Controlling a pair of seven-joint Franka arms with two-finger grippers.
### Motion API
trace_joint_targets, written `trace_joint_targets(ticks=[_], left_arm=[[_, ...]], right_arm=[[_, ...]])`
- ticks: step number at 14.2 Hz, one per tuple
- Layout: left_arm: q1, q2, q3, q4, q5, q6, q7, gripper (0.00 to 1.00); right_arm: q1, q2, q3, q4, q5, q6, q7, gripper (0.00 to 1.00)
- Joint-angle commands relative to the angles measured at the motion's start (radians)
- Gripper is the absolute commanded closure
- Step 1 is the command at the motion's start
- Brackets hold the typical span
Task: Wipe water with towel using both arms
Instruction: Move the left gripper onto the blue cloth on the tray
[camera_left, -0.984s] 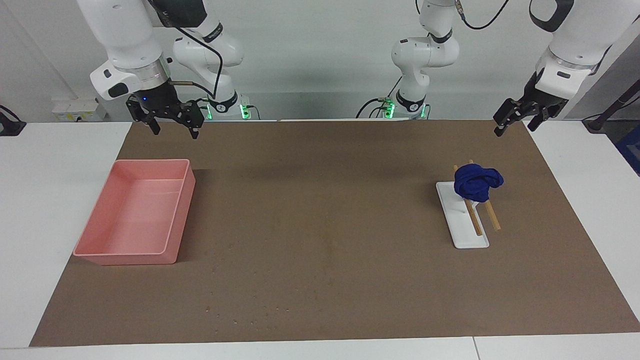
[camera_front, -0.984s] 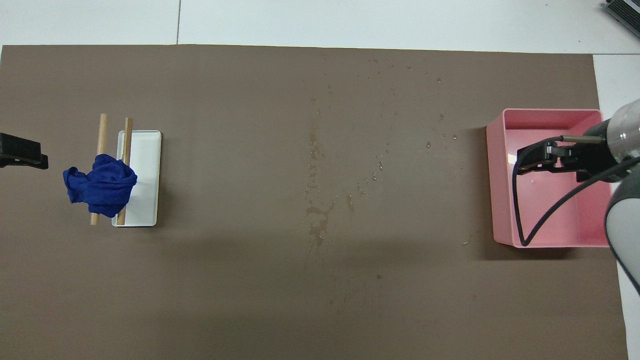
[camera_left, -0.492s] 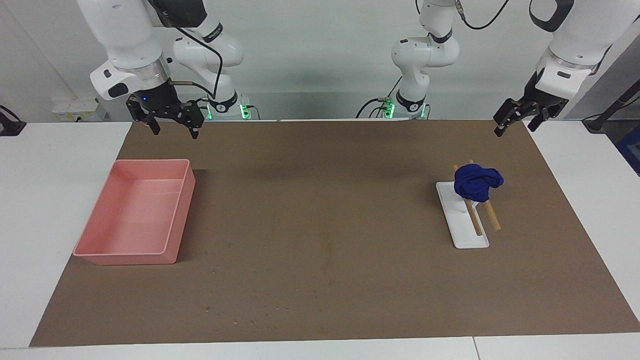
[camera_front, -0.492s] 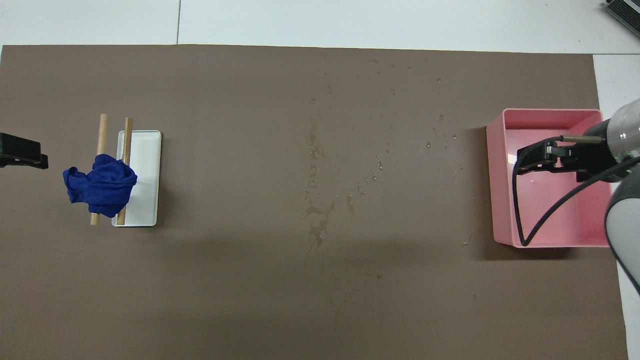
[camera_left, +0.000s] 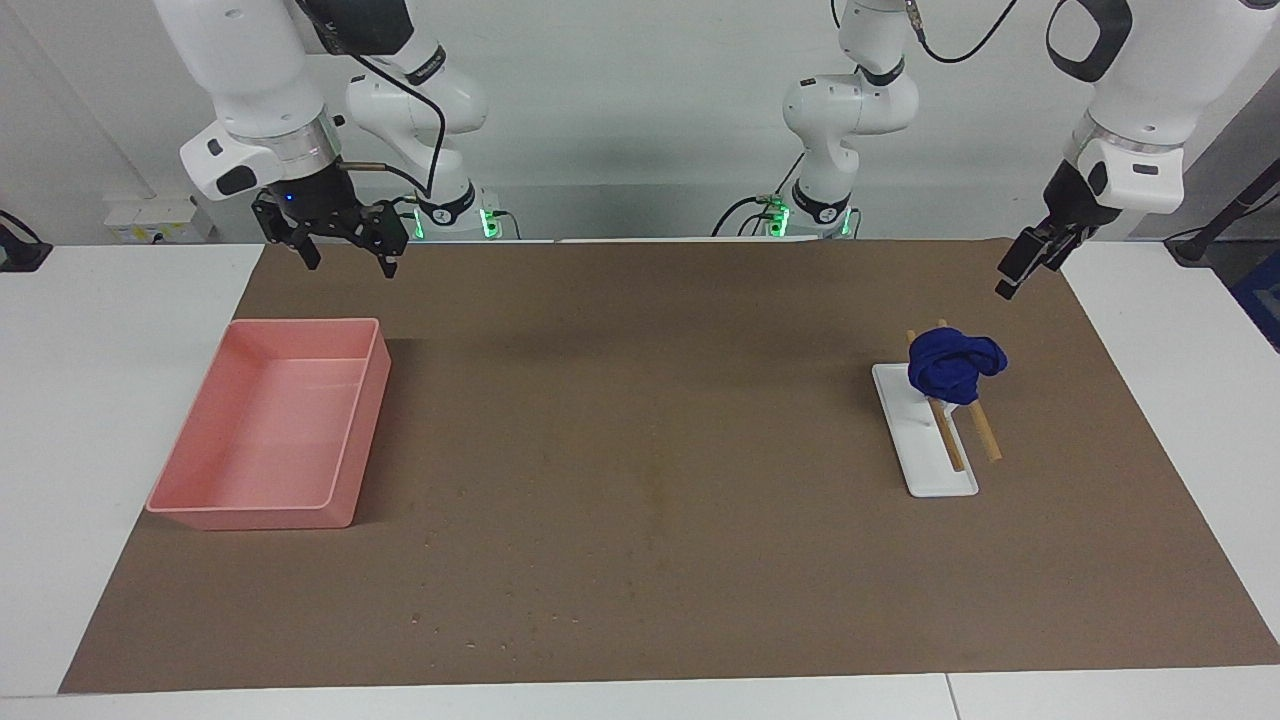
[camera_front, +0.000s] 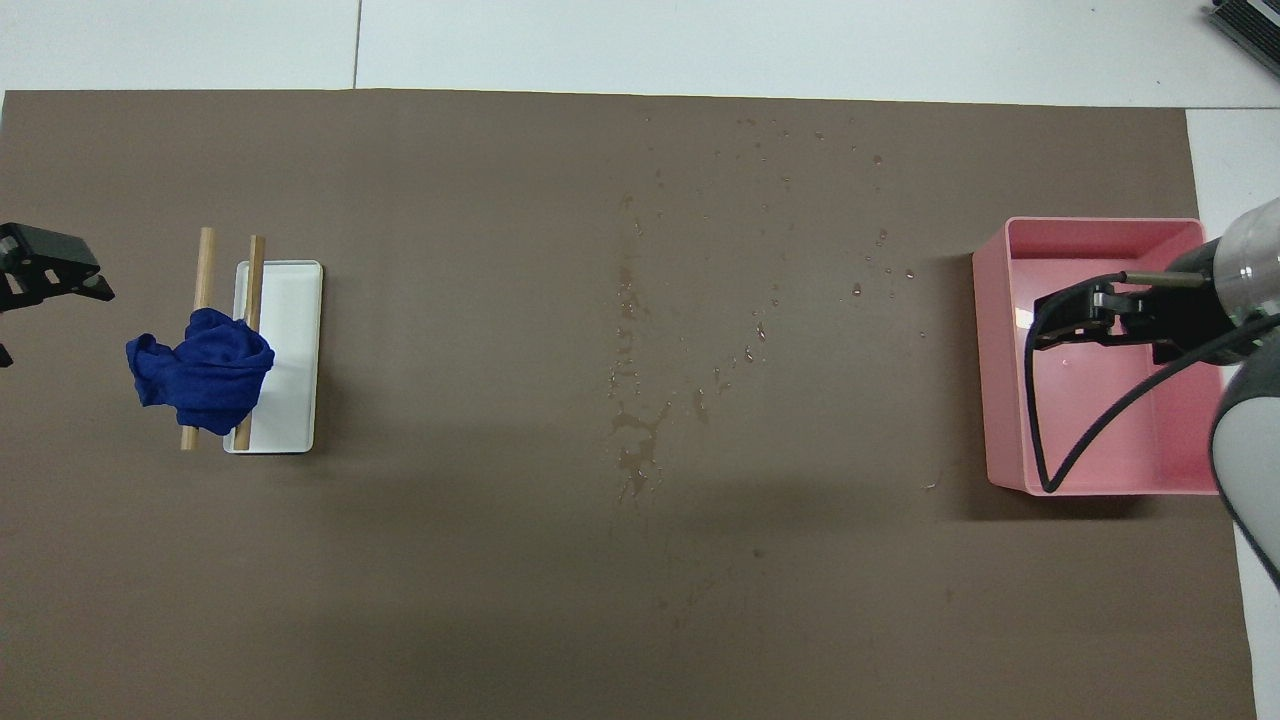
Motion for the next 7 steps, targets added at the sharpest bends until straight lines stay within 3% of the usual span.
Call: trace_joint_targets(ticks=[1, 3, 7], left_arm=[[-0.018, -0.1, 0.007, -0.189, 0.014, 0.117, -0.331, 0.0], [-0.018, -0.131, 0.006, -0.281, 0.013, 0.192, -0.497, 0.0], [-0.018, -0.128, 0.006, -0.37, -0.003, 0.286, -0.696, 0.0]], right_arm=[[-0.012, -0.02, 0.004, -0.021, 0.001, 0.006, -0.017, 0.0], [-0.011, -0.02, 0.006, -0.021, 0.001, 0.004, -0.019, 0.0], [-0.011, -0.02, 0.006, -0.023, 0.001, 0.001, -0.017, 0.0]])
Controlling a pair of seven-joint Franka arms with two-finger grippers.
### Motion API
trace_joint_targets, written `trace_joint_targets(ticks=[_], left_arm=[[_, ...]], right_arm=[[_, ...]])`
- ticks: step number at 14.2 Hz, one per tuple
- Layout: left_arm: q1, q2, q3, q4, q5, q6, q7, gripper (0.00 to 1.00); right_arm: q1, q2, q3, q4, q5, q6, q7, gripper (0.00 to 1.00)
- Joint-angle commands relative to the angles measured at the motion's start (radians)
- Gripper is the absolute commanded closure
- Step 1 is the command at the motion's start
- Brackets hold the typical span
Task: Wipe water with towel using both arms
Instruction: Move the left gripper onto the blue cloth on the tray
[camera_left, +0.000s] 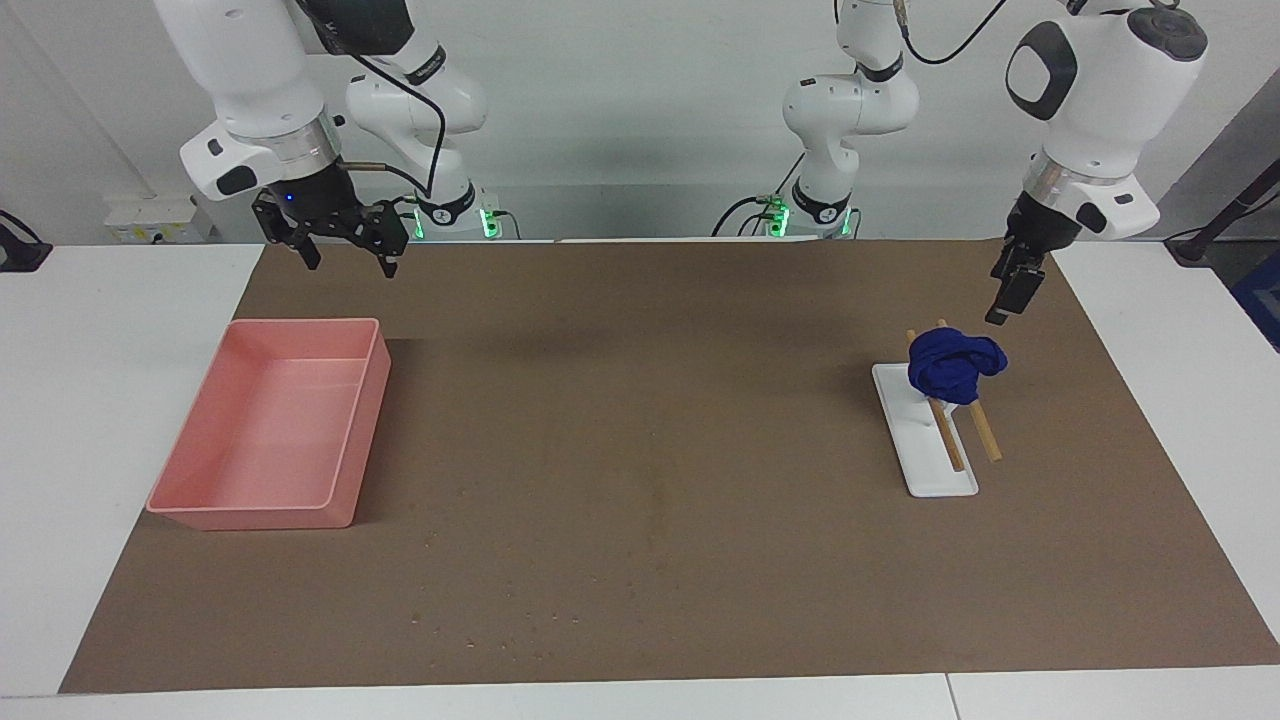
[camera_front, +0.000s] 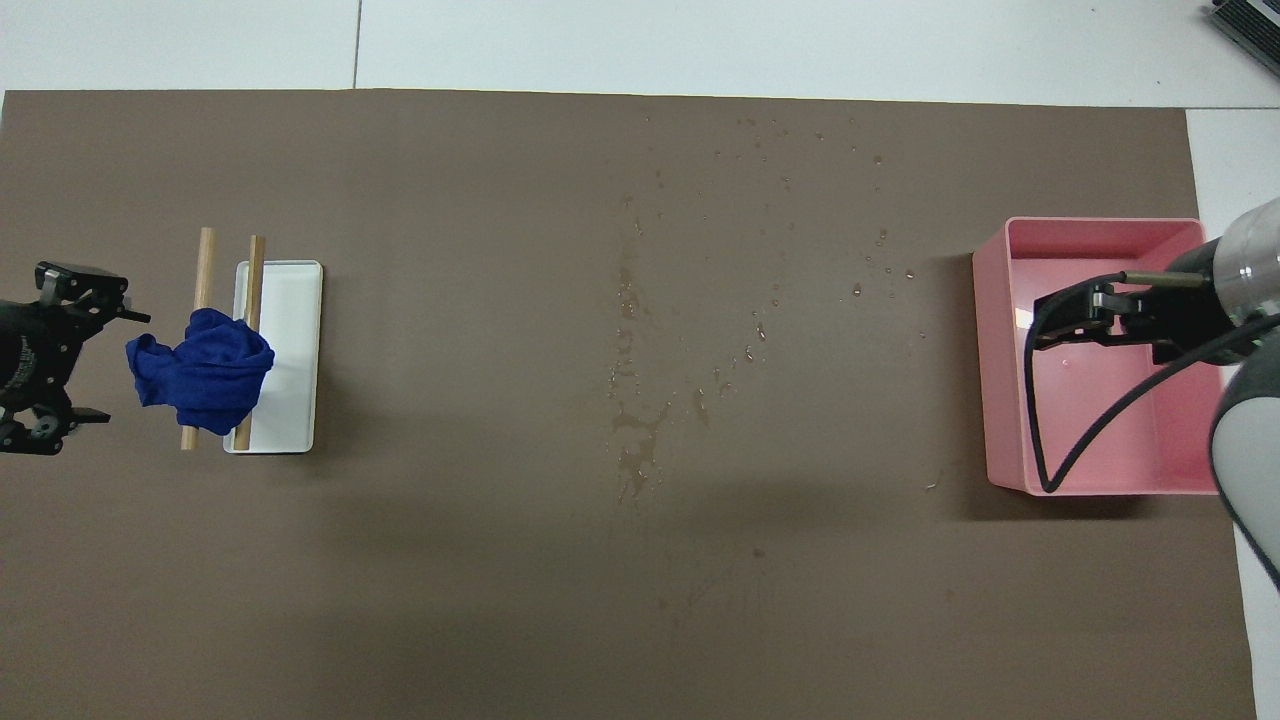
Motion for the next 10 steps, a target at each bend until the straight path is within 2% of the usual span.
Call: trace_joint_targets(ticks=[1, 6, 10], left_arm=[[-0.017, -0.031, 0.009, -0.094, -0.002, 0.093, -0.093, 0.0], [-0.032, 0.036, 0.01, -0.131, -0.002, 0.232, -0.164, 0.0], [-0.02, 0.076, 0.012, -0.208, -0.002, 0.379, -0.198, 0.0]], right_arm=[[-0.013, -0.02, 0.005, -0.023, 0.001, 0.0, -0.017, 0.0], [-0.014, -0.02, 0.004, -0.023, 0.001, 0.004, -0.017, 0.0], [-0.013, -0.02, 0.004, -0.026, 0.001, 0.009, -0.014, 0.0]])
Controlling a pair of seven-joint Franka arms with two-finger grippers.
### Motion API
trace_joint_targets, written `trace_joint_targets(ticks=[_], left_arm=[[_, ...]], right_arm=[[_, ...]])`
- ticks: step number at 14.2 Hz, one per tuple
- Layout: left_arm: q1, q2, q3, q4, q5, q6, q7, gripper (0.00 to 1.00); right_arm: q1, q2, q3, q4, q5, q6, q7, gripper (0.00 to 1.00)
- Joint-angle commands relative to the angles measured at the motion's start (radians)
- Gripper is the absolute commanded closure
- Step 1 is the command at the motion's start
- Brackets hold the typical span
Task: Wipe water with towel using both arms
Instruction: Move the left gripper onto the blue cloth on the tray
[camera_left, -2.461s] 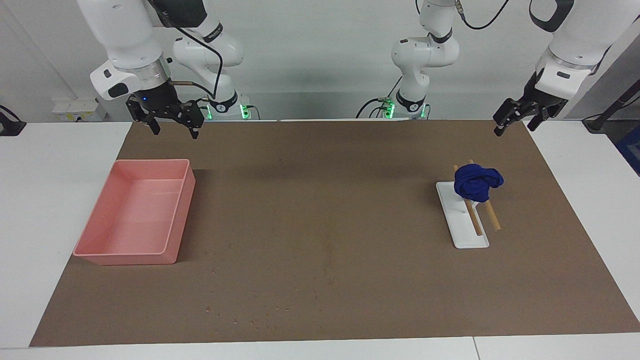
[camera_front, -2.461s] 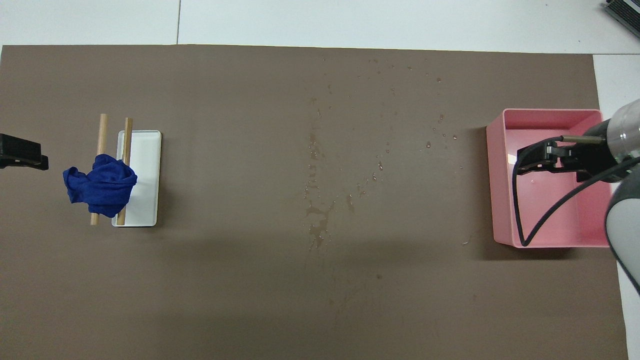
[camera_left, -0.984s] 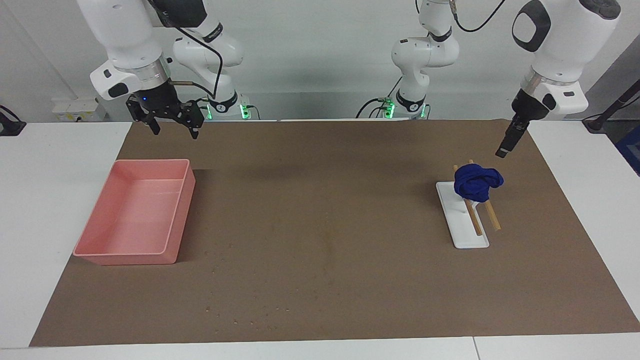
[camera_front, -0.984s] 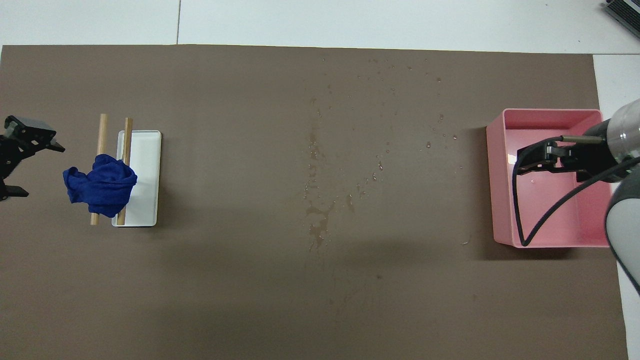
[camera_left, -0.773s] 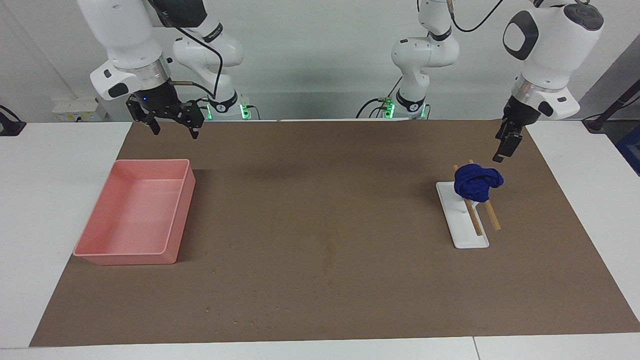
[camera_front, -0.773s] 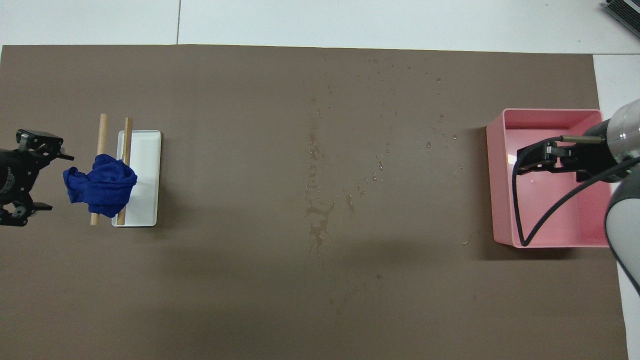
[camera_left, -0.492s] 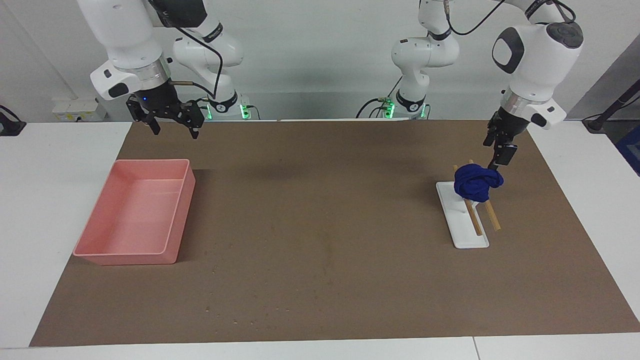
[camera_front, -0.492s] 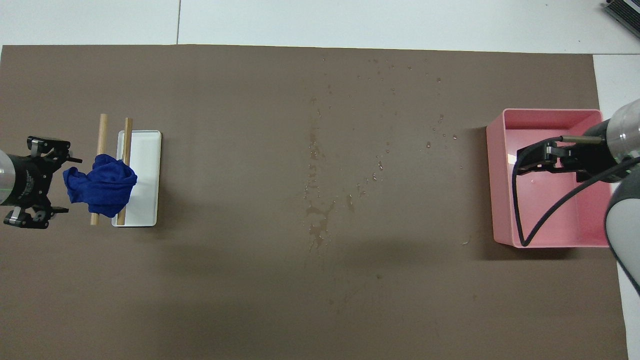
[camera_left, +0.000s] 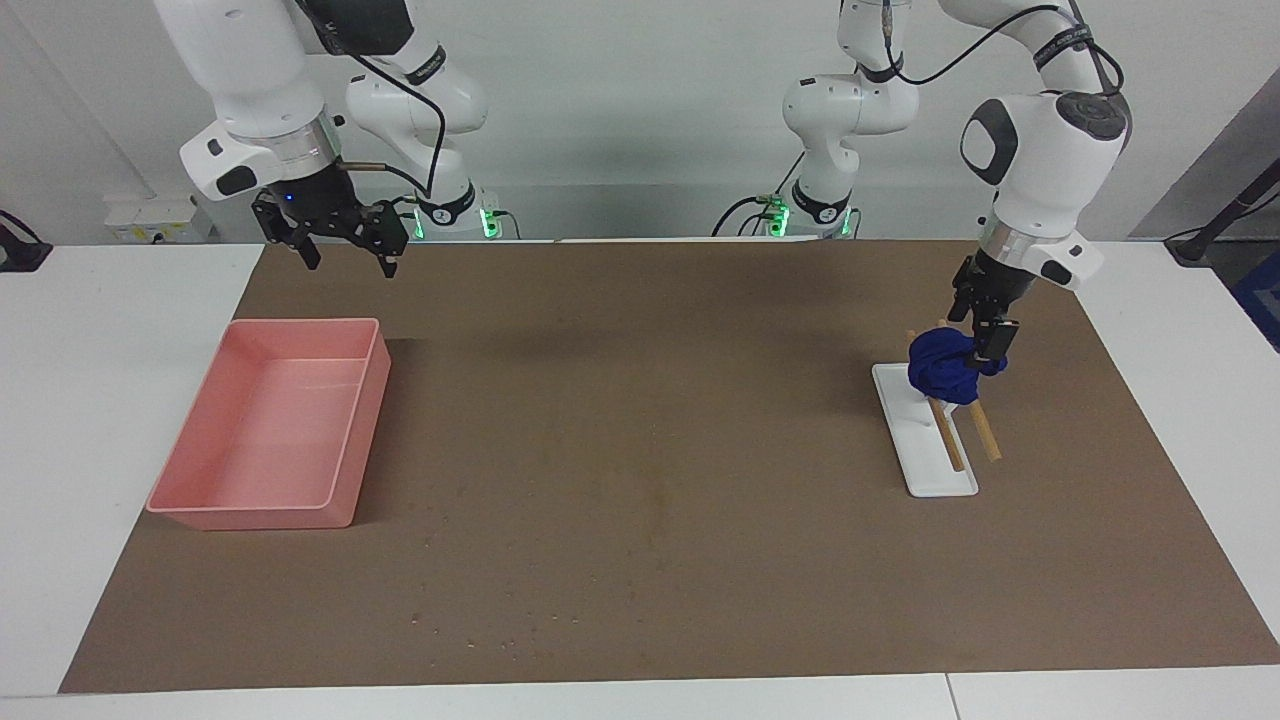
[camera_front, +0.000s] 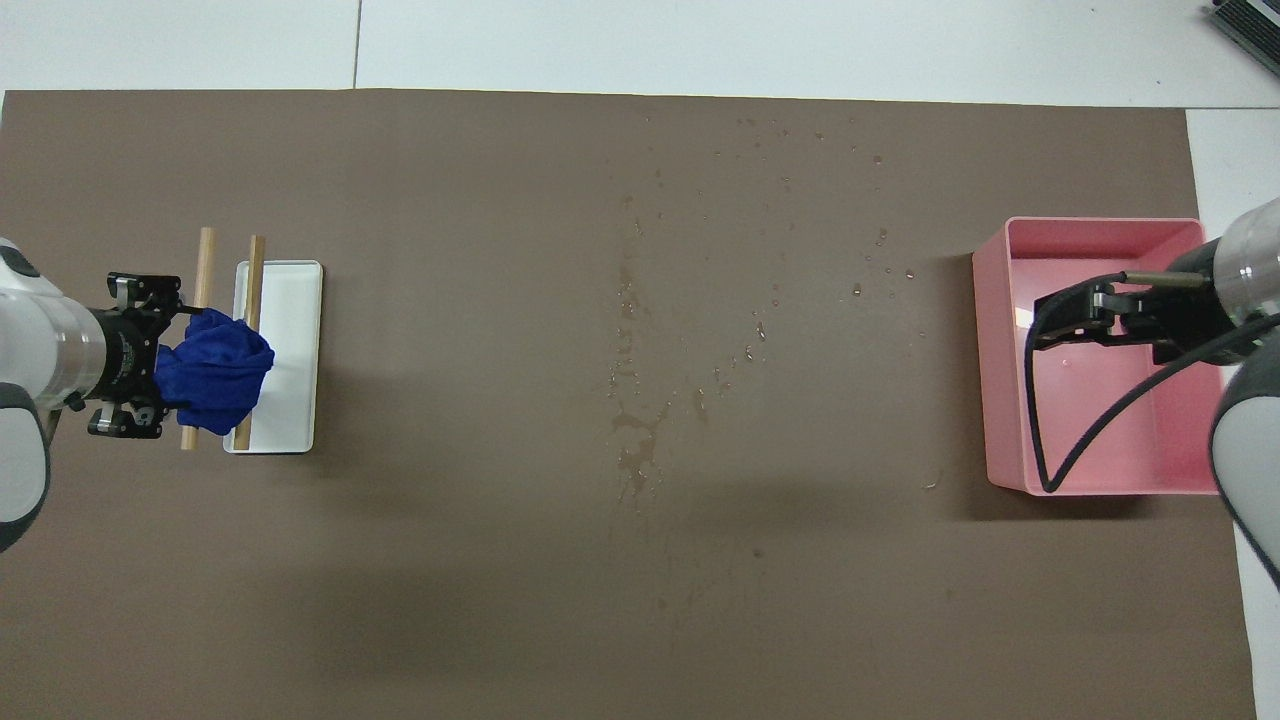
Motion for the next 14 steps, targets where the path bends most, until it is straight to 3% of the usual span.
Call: trace_joint_targets(ticks=[1, 8, 9, 10, 13, 14], left_arm=[[0.003, 0.025, 0.01, -0.065, -0.003, 0.11, -0.02, 0.0], [0.029, 0.074, 0.008, -0.063, -0.001, 0.164, -0.022, 0.0], [0.025, 0.074, 0.008, -0.065, -0.001, 0.161, -0.022, 0.06], [0.02, 0.074, 0.008, -0.065, -0.001, 0.157, -0.019, 0.23], [0.016, 0.074, 0.008, -0.068, -0.001, 0.152, 0.015, 0.52], [0.017, 0.072, 0.008, -0.068, -0.001, 0.144, 0.026, 0.71]], right_arm=[[-0.012, -0.02, 0.004, -0.026, 0.001, 0.01, -0.014, 0.0], [-0.011, -0.02, 0.006, -0.027, 0.001, 0.01, -0.013, 0.0], [-0.009, -0.02, 0.007, -0.027, 0.001, 0.01, -0.014, 0.0], [-0.009, -0.02, 0.007, -0.027, 0.001, 0.01, -0.014, 0.0], [-0.005, -0.027, 0.007, -0.03, 0.001, 0.01, -0.009, 0.0], [-0.006, -0.027, 0.007, -0.03, 0.001, 0.01, -0.011, 0.0]])
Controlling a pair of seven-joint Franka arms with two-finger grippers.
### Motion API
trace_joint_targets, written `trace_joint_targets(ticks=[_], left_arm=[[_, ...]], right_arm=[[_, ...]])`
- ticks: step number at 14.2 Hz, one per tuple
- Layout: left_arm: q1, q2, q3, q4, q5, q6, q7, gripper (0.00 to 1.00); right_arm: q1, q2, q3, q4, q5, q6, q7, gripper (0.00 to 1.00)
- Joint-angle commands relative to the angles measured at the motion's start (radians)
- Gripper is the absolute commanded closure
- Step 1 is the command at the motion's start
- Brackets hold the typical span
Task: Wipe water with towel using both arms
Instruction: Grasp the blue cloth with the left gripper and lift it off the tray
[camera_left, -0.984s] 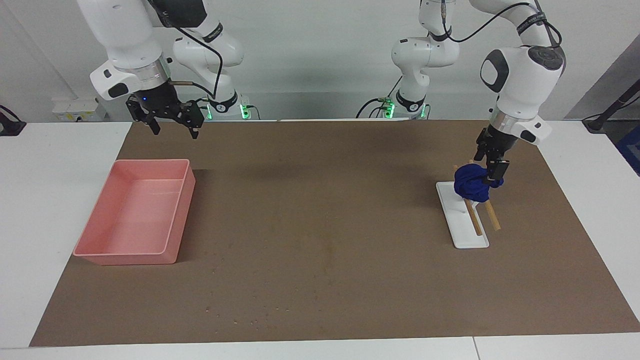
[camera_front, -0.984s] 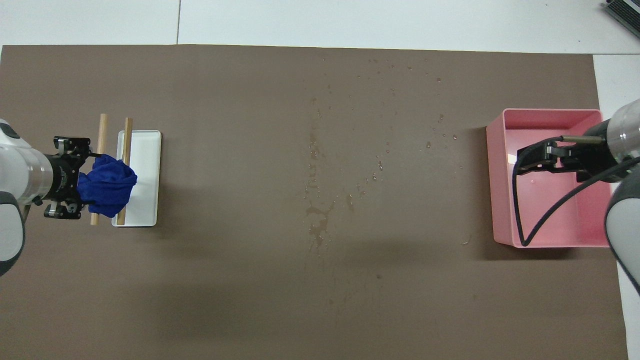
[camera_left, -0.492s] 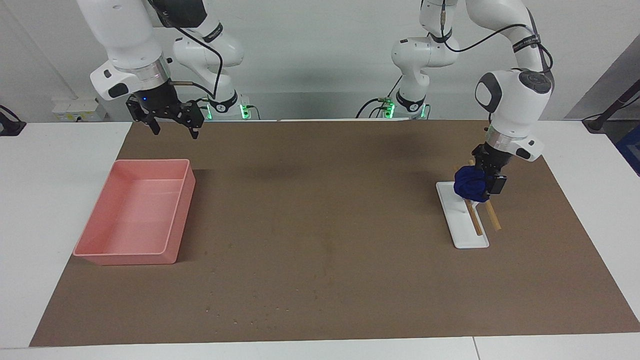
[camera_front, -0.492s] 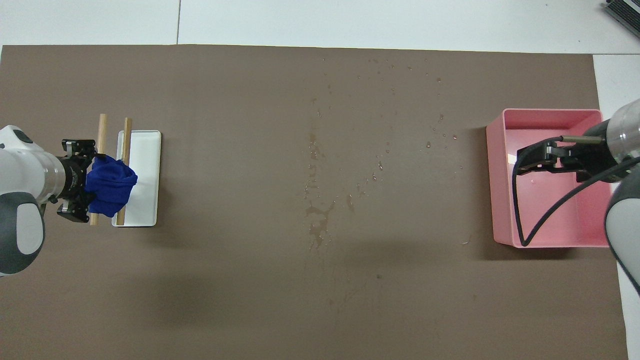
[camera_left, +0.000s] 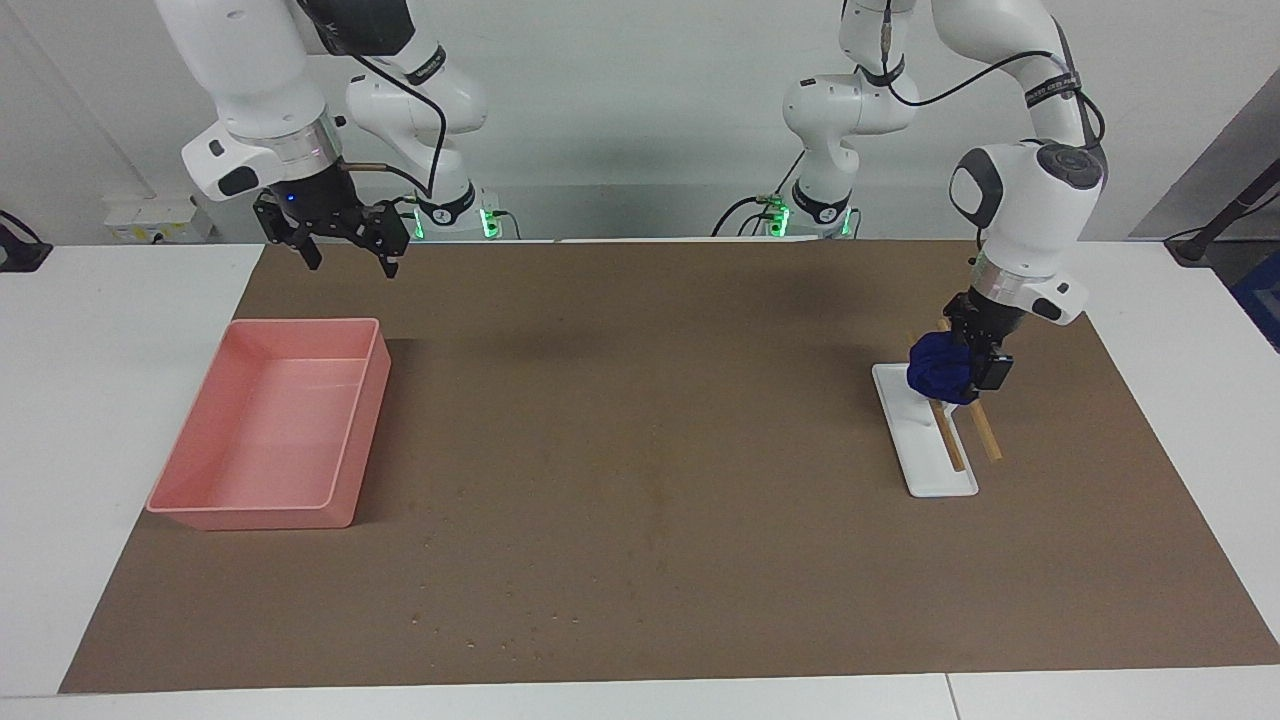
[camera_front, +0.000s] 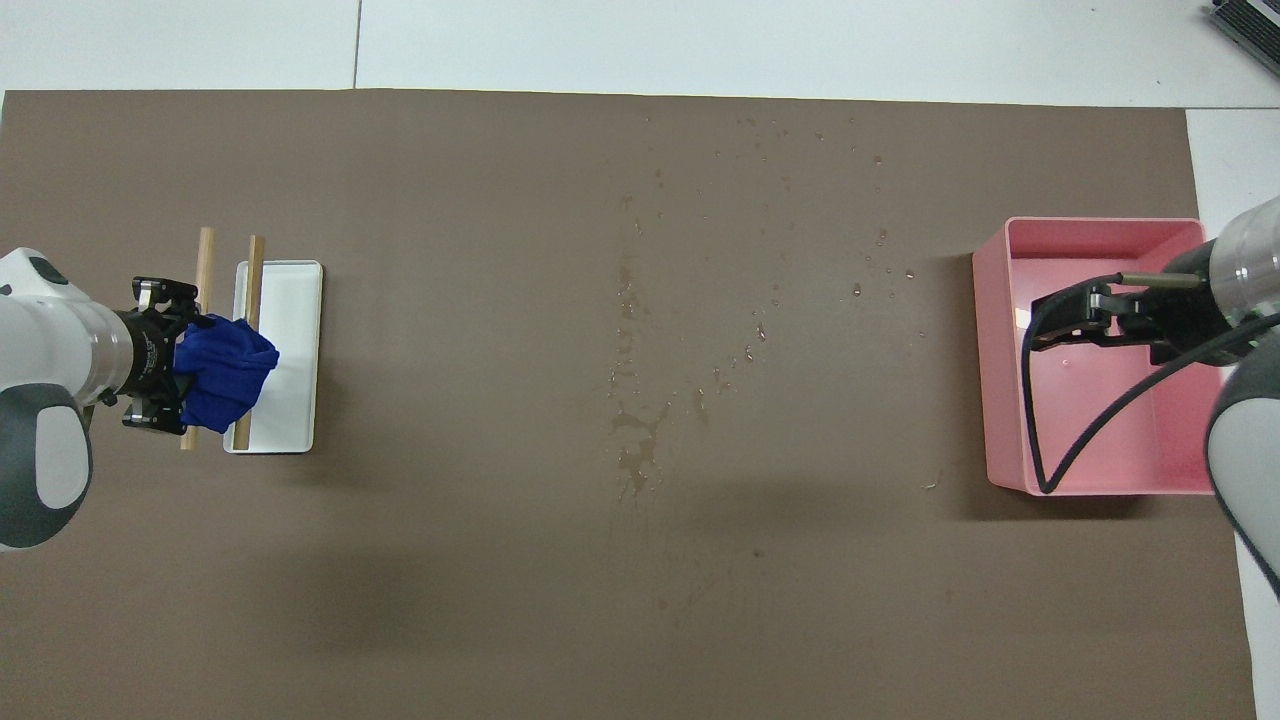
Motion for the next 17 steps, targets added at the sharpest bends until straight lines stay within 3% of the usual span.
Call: trace_joint_targets(ticks=[1, 5, 7, 10, 17], left_arm=[[-0.001, 0.018, 0.009, -0.022, 0.0, 0.007, 0.032, 0.97], [-0.004, 0.026, 0.008, 0.056, 0.0, -0.126, 0.07, 1.0], [-0.022, 0.055, 0.0, 0.189, -0.009, -0.284, 0.07, 1.0], [-0.047, 0.078, 0.002, 0.366, -0.118, -0.471, 0.064, 1.0], [-0.076, 0.04, -0.056, 0.458, -0.259, -0.587, -0.052, 1.0]], right_arm=[[-0.008, -0.027, 0.005, -0.029, 0.001, 0.01, -0.011, 0.0], [-0.008, -0.027, 0.005, -0.029, 0.001, 0.008, -0.014, 0.0], [-0.008, -0.025, 0.005, -0.024, 0.007, 0.008, -0.014, 0.0], [-0.007, -0.02, 0.005, -0.015, 0.059, 0.017, 0.035, 0.0], [0.007, -0.008, 0.036, 0.015, 0.238, 0.079, 0.426, 0.0]])
